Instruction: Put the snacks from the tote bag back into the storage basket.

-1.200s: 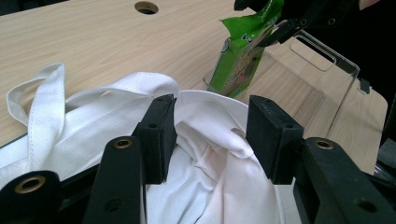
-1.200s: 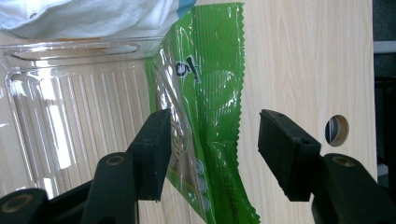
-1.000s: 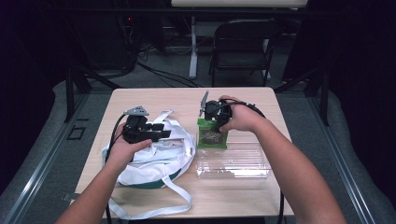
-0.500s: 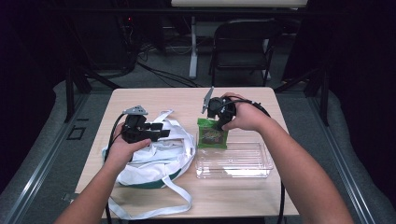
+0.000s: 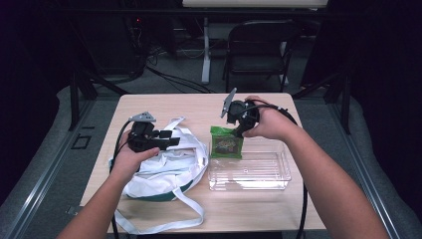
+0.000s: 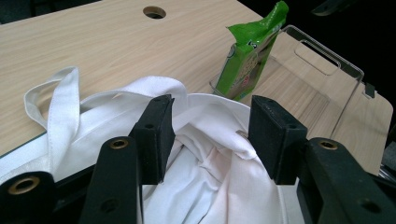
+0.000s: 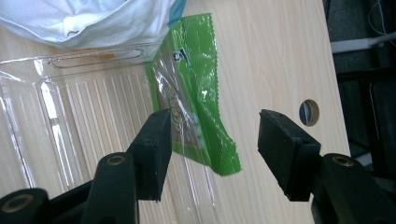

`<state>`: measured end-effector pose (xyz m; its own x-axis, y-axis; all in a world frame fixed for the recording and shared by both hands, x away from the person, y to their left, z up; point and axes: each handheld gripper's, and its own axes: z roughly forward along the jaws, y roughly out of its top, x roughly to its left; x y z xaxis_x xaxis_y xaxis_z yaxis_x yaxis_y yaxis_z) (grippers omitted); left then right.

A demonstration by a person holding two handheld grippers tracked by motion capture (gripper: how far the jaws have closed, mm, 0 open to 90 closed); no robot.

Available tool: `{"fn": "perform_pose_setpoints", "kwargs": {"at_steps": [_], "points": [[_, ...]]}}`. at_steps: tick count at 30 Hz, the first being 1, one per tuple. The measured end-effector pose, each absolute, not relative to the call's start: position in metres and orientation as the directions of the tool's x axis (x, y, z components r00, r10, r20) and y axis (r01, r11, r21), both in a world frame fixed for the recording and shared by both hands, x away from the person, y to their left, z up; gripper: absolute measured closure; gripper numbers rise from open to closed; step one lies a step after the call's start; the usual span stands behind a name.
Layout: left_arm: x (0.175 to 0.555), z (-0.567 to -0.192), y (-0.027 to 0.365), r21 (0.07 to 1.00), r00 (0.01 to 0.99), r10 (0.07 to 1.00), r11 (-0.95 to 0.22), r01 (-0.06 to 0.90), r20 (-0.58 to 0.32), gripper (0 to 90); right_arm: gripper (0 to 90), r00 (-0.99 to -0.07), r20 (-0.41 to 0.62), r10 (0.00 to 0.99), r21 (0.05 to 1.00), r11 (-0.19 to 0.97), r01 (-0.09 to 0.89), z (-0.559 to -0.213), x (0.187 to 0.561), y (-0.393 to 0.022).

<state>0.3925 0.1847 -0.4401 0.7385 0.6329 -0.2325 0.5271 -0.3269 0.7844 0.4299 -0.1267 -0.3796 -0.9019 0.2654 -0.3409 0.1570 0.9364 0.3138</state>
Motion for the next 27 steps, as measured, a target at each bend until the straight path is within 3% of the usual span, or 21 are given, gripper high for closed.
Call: {"fn": "perform_pose_setpoints", "kwargs": {"at_steps": [13, 18, 27], "points": [[0.391, -0.439, 0.19, 0.786, 0.73, 0.643, -0.317, 0.53, -0.232, 49.9, 49.1, -0.869, -0.296, 0.396, 0.391, 0.881, 0.268, -0.37, 0.406, -0.153], [0.39, -0.441, 0.192, 0.787, 0.724, 0.648, -0.31, 0.533, -0.236, 49.6, 52.3, -0.824, -0.275, 0.495, 0.425, 0.832, 0.357, -0.377, 0.391, -0.166], [0.388, -0.446, 0.194, 0.781, 0.719, 0.654, -0.315, 0.539, -0.233, 49.6, 52.6, -0.787, -0.218, 0.577, 0.496, 0.76, 0.42, -0.399, 0.371, -0.183]]}}
